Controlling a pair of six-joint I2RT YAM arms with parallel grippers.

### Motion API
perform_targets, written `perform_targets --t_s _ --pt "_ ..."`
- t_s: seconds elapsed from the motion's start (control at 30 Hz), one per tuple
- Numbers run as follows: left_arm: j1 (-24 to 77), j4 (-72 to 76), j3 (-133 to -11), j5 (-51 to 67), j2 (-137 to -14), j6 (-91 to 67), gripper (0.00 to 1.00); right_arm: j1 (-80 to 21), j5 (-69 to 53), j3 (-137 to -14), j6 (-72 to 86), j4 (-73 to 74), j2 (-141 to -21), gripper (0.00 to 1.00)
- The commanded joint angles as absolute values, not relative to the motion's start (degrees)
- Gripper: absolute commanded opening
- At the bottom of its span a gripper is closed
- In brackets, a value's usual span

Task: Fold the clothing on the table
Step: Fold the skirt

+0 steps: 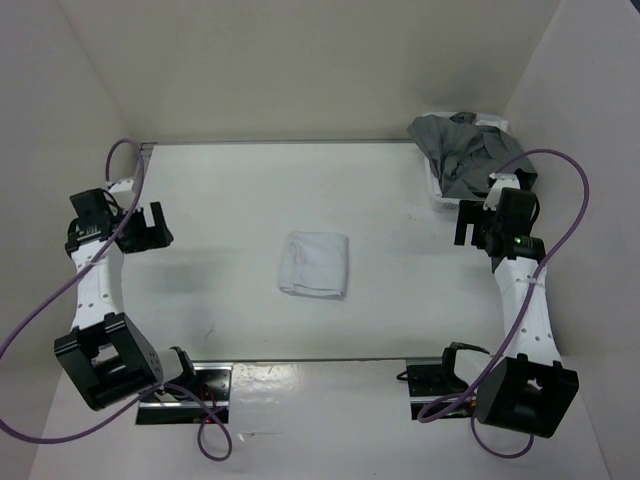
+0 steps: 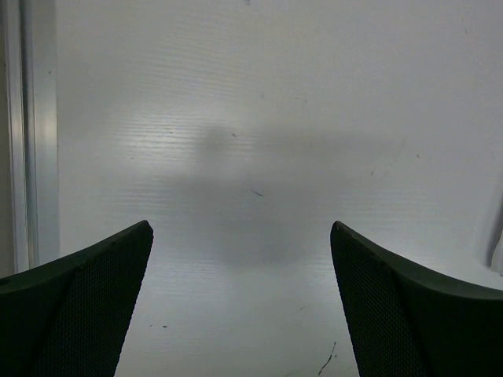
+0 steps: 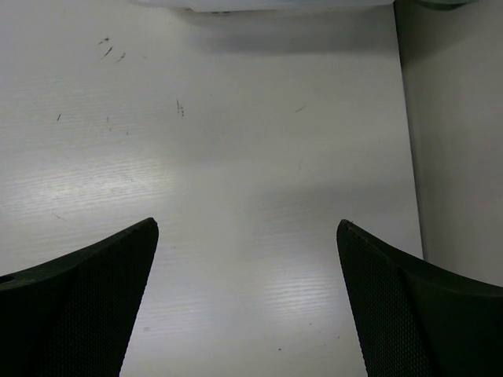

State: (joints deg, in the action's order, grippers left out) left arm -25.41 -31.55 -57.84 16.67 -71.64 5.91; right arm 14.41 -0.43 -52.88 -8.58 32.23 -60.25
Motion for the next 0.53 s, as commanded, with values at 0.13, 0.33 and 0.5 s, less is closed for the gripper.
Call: perform_targets --t_s 0.13,0.33,0.5 --pt "-30.76 -29.97 -58.36 23.99 -70.58 6.86 1.00 14.77 -1.31 -52.03 -8.70 29.27 -59.33 0.98" --pt "-30.76 -29.97 -58.36 24.52 -72.42 6.86 1.00 14.77 -1.85 -52.03 -9.23 29.27 -59.33 0.98" --pt "-30.76 -29.97 -58.36 24.52 -71.89 7.38 1.00 14.77 -2.46 -52.03 -9.84 29.27 -59.94 0.98"
